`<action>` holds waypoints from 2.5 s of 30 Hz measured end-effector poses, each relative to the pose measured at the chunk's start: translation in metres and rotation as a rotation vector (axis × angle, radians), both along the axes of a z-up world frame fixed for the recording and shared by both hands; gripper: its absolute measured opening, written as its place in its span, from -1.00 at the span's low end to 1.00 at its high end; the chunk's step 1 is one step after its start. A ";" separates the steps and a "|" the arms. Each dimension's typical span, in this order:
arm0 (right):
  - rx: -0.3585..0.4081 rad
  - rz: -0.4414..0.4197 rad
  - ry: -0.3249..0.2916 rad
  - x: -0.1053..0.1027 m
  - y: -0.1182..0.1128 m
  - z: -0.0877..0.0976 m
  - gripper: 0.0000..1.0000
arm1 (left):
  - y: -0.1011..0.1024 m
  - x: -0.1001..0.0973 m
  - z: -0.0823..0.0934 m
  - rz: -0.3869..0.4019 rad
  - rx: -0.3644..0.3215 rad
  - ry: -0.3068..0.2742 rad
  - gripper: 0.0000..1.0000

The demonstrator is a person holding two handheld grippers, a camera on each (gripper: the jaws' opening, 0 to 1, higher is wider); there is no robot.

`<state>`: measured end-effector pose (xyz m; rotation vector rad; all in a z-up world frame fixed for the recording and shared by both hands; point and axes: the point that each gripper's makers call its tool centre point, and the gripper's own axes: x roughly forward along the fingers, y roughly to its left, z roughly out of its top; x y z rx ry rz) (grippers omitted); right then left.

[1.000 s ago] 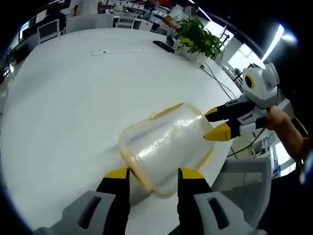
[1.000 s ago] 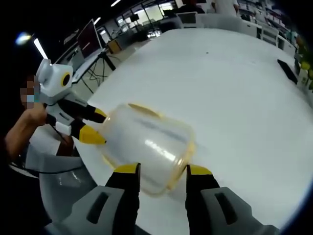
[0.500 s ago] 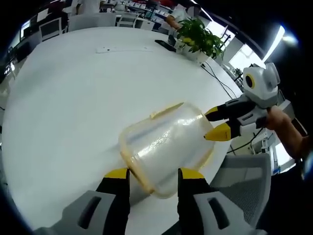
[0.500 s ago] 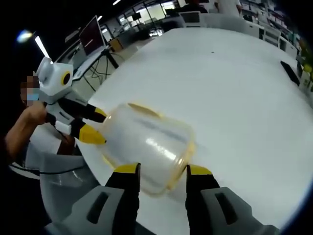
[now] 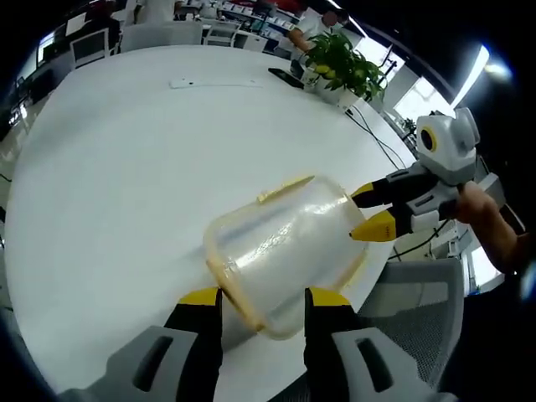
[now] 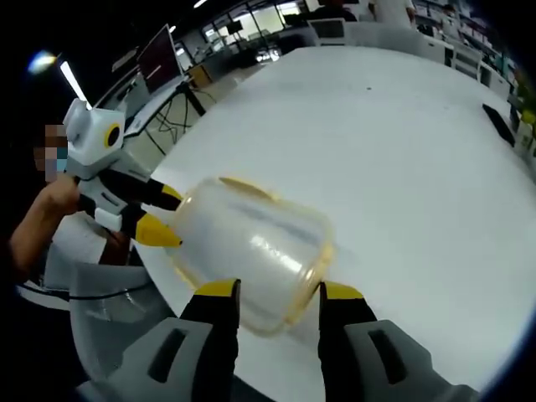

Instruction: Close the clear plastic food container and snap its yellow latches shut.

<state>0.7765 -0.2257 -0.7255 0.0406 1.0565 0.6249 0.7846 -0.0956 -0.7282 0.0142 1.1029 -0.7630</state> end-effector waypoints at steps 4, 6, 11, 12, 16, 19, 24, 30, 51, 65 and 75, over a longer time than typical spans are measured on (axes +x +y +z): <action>0.003 -0.003 0.001 0.000 -0.001 0.001 -0.33 | 0.000 0.000 0.000 0.004 -0.002 -0.001 -0.37; 0.005 -0.001 0.000 0.000 -0.001 0.000 -0.32 | 0.000 0.000 0.001 0.002 -0.005 -0.004 -0.37; 0.019 -0.003 0.011 0.000 -0.001 0.000 -0.32 | 0.000 0.000 0.001 0.005 -0.009 -0.008 -0.36; 0.018 -0.002 0.012 0.000 -0.001 0.000 -0.32 | 0.000 0.000 0.001 0.006 -0.011 -0.008 -0.36; 0.019 0.012 0.016 -0.001 -0.001 0.000 -0.31 | 0.000 0.000 0.002 0.008 -0.013 -0.008 -0.36; 0.023 0.018 0.026 -0.001 -0.002 0.000 -0.31 | 0.000 0.000 0.002 0.009 -0.012 -0.016 -0.35; 0.027 0.025 0.023 -0.002 -0.002 0.000 -0.30 | 0.001 0.000 0.002 0.006 -0.003 -0.035 -0.35; 0.012 0.072 0.003 -0.006 -0.001 0.001 -0.28 | 0.000 -0.002 0.003 -0.025 0.006 -0.052 -0.30; -0.024 0.207 -0.130 0.006 0.002 0.028 -0.40 | -0.009 0.004 0.035 -0.135 0.011 -0.173 -0.41; 0.033 0.348 -0.206 0.014 0.027 0.037 -0.53 | -0.036 -0.002 0.033 -0.313 0.006 -0.228 -0.55; 0.047 0.434 -0.243 0.023 0.046 0.038 -0.62 | -0.051 -0.003 0.032 -0.418 -0.001 -0.262 -0.63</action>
